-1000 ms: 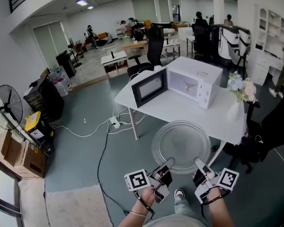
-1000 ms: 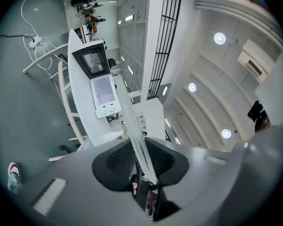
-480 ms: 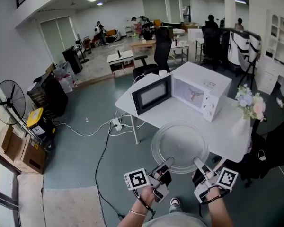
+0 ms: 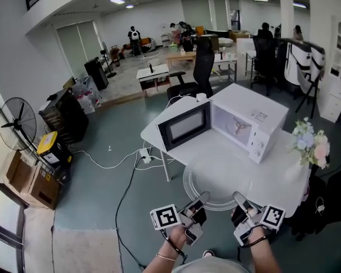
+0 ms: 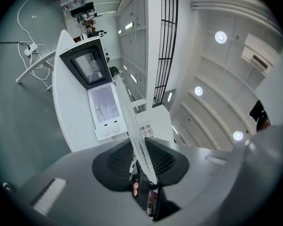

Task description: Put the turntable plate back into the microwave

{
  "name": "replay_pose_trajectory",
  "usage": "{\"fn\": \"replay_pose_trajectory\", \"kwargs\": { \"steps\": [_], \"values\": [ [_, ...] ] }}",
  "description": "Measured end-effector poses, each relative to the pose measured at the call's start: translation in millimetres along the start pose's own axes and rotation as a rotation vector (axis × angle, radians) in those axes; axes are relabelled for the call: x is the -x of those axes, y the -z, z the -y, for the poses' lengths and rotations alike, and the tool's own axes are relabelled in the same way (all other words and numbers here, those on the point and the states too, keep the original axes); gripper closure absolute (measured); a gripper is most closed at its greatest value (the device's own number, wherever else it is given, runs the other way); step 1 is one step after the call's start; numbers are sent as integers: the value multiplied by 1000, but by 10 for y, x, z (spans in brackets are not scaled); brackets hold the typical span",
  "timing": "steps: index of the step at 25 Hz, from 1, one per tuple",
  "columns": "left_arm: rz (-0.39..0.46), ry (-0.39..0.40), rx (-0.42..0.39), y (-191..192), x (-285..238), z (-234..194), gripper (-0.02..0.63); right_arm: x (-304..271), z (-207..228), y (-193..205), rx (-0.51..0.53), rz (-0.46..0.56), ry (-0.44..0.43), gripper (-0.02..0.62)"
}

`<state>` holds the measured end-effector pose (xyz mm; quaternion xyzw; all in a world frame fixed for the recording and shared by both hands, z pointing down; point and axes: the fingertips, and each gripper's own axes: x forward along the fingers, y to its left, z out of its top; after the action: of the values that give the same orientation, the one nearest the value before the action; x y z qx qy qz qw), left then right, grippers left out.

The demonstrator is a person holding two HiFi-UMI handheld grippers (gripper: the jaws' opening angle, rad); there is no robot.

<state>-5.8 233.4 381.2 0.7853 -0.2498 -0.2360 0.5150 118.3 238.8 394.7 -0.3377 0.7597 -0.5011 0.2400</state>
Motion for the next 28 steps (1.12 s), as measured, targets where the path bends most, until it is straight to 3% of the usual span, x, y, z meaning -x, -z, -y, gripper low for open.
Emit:
{"fn": "replay_pose_trajectory", "kwargs": {
  "steps": [3, 6, 11, 16, 20, 28],
  "values": [
    [13, -48, 40, -63, -123, -143, 531, -133, 99, -140, -6, -15, -11, 508],
    [11, -29, 6, -152, -282, -205, 532, -217, 229, -253, -20, -22, 3, 508],
    [9, -77, 56, -256, -471, -379, 531, -389, 367, -420, -43, -13, -9, 509],
    [-12, -58, 46, -417, -658, -534, 531, -554, 504, -558, -42, 3, 11, 508],
    [-57, 10, 3, -627, -873, -649, 531, -741, 604, -676, -37, 40, 24, 509],
    [-196, -10, 120, -1056, -1244, -1050, 529, -1191, 778, -916, -51, 162, 84, 511]
  ]
}}
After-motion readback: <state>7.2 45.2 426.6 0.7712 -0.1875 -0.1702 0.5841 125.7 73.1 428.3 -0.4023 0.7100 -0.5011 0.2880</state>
